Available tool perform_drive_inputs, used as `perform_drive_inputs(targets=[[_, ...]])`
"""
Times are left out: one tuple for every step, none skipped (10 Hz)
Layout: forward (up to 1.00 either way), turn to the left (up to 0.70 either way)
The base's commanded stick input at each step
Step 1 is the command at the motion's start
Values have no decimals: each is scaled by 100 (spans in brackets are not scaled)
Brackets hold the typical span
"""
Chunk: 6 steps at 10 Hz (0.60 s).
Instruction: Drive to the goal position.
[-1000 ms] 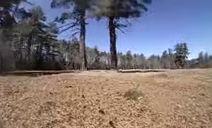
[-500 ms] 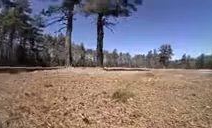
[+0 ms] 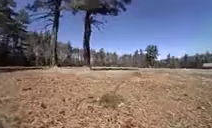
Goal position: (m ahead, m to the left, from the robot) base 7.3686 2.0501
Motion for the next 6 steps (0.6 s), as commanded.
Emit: perform_drive_inputs(targets=[[65, -32], [65, -32], [65, -32], [65, -32], [65, -32], [65, -32]])
